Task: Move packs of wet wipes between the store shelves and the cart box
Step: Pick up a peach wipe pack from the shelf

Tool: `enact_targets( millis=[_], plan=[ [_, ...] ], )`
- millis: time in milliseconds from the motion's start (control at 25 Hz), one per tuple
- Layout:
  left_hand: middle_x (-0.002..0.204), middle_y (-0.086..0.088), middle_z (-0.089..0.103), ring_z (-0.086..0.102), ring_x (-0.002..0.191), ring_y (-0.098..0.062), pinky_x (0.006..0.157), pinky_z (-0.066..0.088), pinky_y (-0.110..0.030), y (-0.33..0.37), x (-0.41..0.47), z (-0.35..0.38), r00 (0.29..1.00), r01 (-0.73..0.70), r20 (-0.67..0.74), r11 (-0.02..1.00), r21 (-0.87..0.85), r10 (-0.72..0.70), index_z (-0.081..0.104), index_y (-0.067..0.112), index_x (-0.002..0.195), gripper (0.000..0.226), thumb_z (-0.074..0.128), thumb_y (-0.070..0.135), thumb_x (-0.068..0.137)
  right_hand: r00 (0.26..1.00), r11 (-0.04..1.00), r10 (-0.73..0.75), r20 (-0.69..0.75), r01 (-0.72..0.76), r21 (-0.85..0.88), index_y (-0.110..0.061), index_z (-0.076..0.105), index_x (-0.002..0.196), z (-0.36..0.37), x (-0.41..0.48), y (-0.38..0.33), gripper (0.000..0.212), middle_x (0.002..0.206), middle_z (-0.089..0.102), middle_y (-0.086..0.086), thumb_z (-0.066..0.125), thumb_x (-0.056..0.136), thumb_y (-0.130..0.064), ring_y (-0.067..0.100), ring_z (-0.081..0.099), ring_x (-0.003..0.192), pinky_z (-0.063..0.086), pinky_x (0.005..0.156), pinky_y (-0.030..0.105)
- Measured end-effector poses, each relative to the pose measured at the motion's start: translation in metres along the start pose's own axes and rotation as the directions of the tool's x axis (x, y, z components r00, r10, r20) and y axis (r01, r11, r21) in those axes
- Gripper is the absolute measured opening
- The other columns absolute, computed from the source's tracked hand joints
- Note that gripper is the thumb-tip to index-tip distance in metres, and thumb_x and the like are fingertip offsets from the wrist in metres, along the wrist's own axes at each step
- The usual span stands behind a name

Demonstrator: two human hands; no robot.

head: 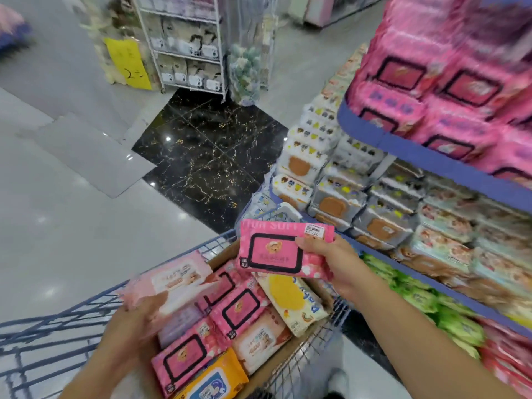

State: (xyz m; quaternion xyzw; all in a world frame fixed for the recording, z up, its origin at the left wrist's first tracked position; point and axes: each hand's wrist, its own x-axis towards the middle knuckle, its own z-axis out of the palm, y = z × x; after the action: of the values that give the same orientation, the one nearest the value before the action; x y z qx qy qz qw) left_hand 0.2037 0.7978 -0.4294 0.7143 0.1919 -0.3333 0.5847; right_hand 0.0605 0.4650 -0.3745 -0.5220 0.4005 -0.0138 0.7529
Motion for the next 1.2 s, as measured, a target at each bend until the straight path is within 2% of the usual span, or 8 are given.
enact_targets(
  millis=[120, 280, 520, 720, 840, 920, 1040, 1200],
  plan=[
    [0.098, -0.026, 0.070, 0.075, 0.071, -0.007, 0.074, 0.056, -0.026, 0.050, -0.048, 0.032, 0.974, -0.172, 0.131, 0.979, -0.105, 0.185, 0.066, 0.000, 0.113, 0.043, 0.078, 0.023, 0.078, 0.996, 0.990, -0.089, -0.012, 0.090, 0.110, -0.007, 0.067, 0.122, -0.043, -0.045, -0.025, 0.042, 0.108, 0.076, 0.019, 0.077, 0.082, -0.013, 0.035, 0.075, 0.094, 0.064, 0.072, 0.041],
    [0.131, -0.014, 0.069, 0.067, 0.119, -0.026, 0.103, 0.047, -0.046, 0.107, -0.102, 0.094, 0.860, -0.345, 0.338, 0.924, -0.165, 0.382, 0.057, -0.001, 0.128, 0.088, 0.090, 0.038, 0.057, 0.974, 0.965, -0.208, -0.092, 0.220, 0.145, -0.007, 0.063, 0.125, -0.108, -0.095, -0.056, 0.051, 0.114, 0.074, 0.019, 0.077, 0.078, -0.019, 0.038, 0.073, 0.103, 0.056, 0.093, 0.055],
    [0.119, -0.005, 0.075, 0.065, 0.118, -0.028, 0.091, 0.050, -0.040, 0.160, -0.193, 0.216, 0.706, -0.486, 0.449, 0.836, -0.256, 0.548, 0.061, -0.002, 0.097, 0.039, 0.074, 0.024, 0.071, 0.888, 0.882, -0.398, -0.230, 0.439, 0.168, -0.004, 0.060, 0.128, -0.222, -0.171, -0.099, 0.065, 0.115, 0.074, 0.020, 0.086, 0.072, -0.022, 0.041, 0.071, 0.103, 0.057, 0.090, 0.053],
    [0.115, 0.000, 0.078, 0.073, 0.108, -0.021, 0.088, 0.055, -0.040, 0.169, -0.263, 0.300, 0.600, -0.555, 0.500, 0.775, -0.302, 0.624, 0.064, 0.008, 0.101, 0.090, 0.099, 0.051, 0.030, 0.792, 0.827, -0.496, -0.356, 0.555, 0.084, -0.005, 0.060, 0.115, -0.314, -0.214, -0.120, 0.058, 0.084, 0.078, 0.009, 0.087, 0.067, -0.021, 0.024, 0.071, 0.065, 0.054, 0.053, 0.030],
    [0.118, 0.000, 0.077, 0.074, 0.107, -0.021, 0.074, 0.064, -0.031, 0.167, -0.288, 0.333, 0.556, -0.569, 0.521, 0.754, -0.329, 0.647, 0.067, 0.013, 0.117, 0.104, 0.100, 0.051, 0.026, 0.763, 0.827, -0.507, -0.401, 0.562, 0.023, -0.012, 0.051, 0.129, -0.351, -0.208, -0.134, 0.095, 0.103, 0.076, 0.017, 0.097, 0.050, -0.039, 0.038, 0.074, 0.080, 0.053, 0.052, 0.033],
    [0.118, -0.001, 0.077, 0.075, 0.103, -0.021, 0.074, 0.064, -0.031, 0.168, -0.291, 0.343, 0.555, -0.572, 0.508, 0.745, -0.343, 0.659, 0.066, 0.012, 0.123, 0.116, 0.100, 0.055, 0.021, 0.754, 0.821, -0.530, -0.388, 0.571, -0.011, -0.017, 0.054, 0.123, -0.360, -0.194, -0.150, 0.090, 0.104, 0.075, 0.018, 0.097, 0.048, -0.042, 0.043, 0.073, 0.080, 0.054, 0.055, 0.036],
    [0.120, -0.005, 0.076, 0.073, 0.109, -0.025, 0.090, 0.054, -0.041, 0.183, -0.278, 0.350, 0.565, -0.595, 0.484, 0.737, -0.321, 0.668, 0.068, 0.004, 0.113, 0.110, 0.100, 0.055, 0.022, 0.732, 0.806, -0.563, -0.383, 0.589, -0.059, -0.024, 0.055, 0.102, -0.356, -0.162, -0.182, 0.055, 0.090, 0.070, 0.011, 0.094, 0.063, -0.030, 0.020, 0.066, 0.056, 0.052, 0.051, 0.032],
    [0.117, -0.012, 0.075, 0.073, 0.108, -0.028, 0.097, 0.050, -0.045, 0.216, -0.220, 0.351, 0.580, -0.609, 0.442, 0.725, -0.322, 0.684, 0.055, -0.003, 0.083, 0.093, 0.101, 0.049, 0.023, 0.746, 0.816, -0.575, -0.336, 0.555, -0.162, -0.013, 0.050, 0.126, -0.339, -0.088, -0.219, 0.068, 0.097, 0.070, 0.007, 0.091, 0.072, -0.023, 0.011, 0.070, 0.058, 0.051, 0.048, 0.027]
  ],
)
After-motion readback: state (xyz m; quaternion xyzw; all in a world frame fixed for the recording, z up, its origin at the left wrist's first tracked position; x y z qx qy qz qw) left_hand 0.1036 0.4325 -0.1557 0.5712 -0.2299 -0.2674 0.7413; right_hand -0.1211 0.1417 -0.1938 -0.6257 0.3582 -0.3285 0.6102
